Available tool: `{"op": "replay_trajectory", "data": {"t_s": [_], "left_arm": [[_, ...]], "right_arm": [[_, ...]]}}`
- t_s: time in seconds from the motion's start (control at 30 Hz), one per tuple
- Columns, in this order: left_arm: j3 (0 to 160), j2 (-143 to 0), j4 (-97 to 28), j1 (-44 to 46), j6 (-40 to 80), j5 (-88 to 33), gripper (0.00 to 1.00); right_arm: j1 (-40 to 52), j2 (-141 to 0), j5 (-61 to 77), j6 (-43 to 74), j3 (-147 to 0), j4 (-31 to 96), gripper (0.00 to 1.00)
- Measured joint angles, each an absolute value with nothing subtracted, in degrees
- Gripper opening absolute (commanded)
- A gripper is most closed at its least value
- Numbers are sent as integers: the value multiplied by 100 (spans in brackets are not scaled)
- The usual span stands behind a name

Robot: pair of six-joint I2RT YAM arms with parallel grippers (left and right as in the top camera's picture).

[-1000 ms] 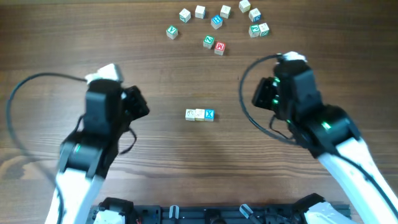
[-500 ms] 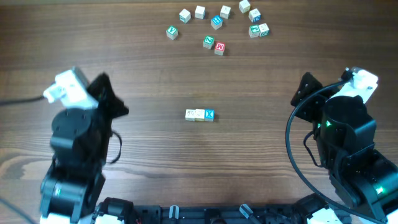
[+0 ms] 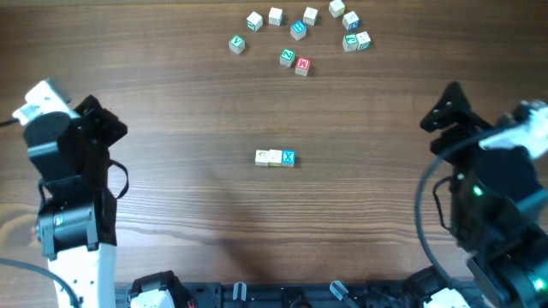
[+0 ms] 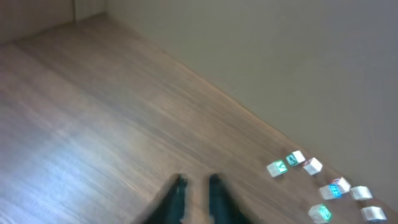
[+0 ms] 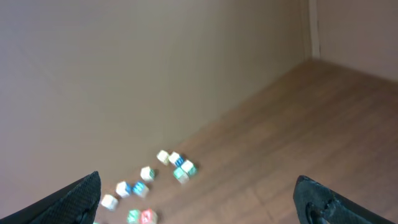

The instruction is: Form a horizontal line

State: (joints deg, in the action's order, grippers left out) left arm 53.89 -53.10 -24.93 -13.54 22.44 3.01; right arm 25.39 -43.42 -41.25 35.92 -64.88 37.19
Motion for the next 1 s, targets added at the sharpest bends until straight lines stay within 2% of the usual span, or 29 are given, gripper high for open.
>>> {"op": "replay_trajectory", "data": {"t_s": [0.13,0.3,0.33,0.37,0.4,0.43,0.63,0.73,1.0], "left_arm": [[5389,-5201,-2773,-1365,2311,113,57],[5389,-4672,-3033,-1365,2318,-163,67],[5389,-4508,-3081,-1363,2320,-174,71],[5389,-4303,-3175,-1365,2322,-191,86],[5389,-4150,-3267,-1365,2314,-207,96],[5389,-3881,-3395,-1365,2324,-213,100],[5393,-3299,-3822,-1367,2322,-252,100],[5395,-3304,-3955,-1367,2324,-252,100],[5395,-3304,-5074,-1367,2324,-252,100]], "right_arm": [[2539,-4034,-4187,3592,-6488,3675,99],[2539,-3699,-4185,3476,-6488,3496,99],[2539,-3592,-4150,3350,-6488,3415,99],[2539,-3500,-4106,3256,-6490,3350,99],[2539,-3352,-3979,3107,-6490,3247,100],[2539,-3205,-3828,2976,-6490,3159,99],[2539,-2440,-3175,2213,-6499,3000,100],[2539,-2095,-3485,1737,-6514,3277,99],[2539,-2014,-4517,1476,-6519,3883,100]]}}
